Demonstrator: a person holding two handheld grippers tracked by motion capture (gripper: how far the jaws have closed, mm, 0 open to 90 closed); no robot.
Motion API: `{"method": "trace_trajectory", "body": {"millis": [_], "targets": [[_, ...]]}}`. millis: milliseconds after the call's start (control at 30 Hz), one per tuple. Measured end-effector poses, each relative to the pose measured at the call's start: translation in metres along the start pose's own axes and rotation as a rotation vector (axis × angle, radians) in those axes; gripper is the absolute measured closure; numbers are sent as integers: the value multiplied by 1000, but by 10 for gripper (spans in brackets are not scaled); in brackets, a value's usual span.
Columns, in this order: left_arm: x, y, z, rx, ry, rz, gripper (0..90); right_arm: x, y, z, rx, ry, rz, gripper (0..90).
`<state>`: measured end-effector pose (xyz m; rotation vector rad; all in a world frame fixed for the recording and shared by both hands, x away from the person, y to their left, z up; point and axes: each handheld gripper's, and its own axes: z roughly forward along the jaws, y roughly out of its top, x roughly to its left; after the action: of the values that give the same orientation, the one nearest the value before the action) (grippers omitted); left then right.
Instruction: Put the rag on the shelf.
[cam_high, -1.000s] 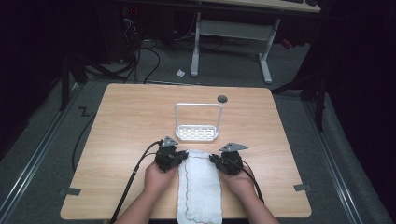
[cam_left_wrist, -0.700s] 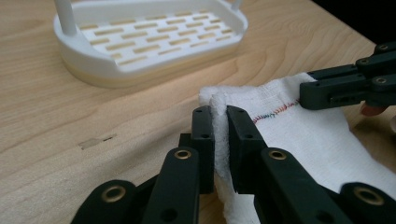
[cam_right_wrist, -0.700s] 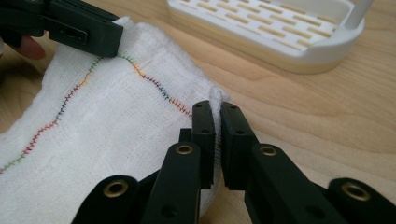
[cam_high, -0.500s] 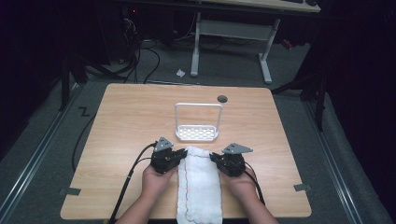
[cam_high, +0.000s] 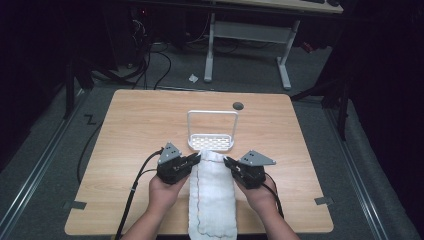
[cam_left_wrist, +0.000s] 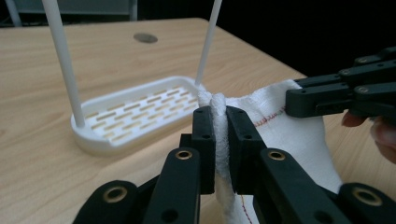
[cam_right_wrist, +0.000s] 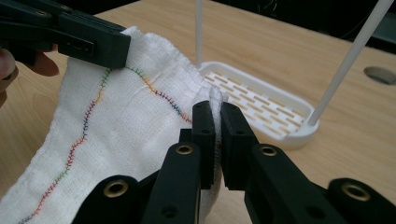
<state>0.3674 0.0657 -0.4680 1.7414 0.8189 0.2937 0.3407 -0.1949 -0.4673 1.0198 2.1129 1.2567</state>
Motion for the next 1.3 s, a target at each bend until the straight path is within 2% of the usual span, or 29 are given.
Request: {"method": "trace_trajectory", "body": {"millis": [100,167,200,233,267,367,533,967,1300], "targets": [[0,6,-1,-15,0,7,826,-1,6,-3,-15,-11,-10,859],[-1,17,-5,-34,4,14,826,-2,16,-7,-39,-12,-11,859],[-1,17,-5,-34,4,14,826,-2,20,-8,-46,-13,-14,859],[-3,25,-9,-51,6,30,826,-2,24,-10,-56,-11,-19,859],[-3,25,-9,-51,6,30,826,-2,24,-10,-56,-11,-19,859],[-8,43,-17,-91,-1,44,825,-2,41,-19,-98,-7,-28,860],[-12,60,-22,-126,0,65,825,-1,59,-28,-143,-20,-49,859],[-20,93,-35,-193,7,123,826,-2,90,-45,-246,-38,-54,860],[-21,112,-41,-237,12,143,828,-7,112,-55,-306,-48,-49,859]]}}
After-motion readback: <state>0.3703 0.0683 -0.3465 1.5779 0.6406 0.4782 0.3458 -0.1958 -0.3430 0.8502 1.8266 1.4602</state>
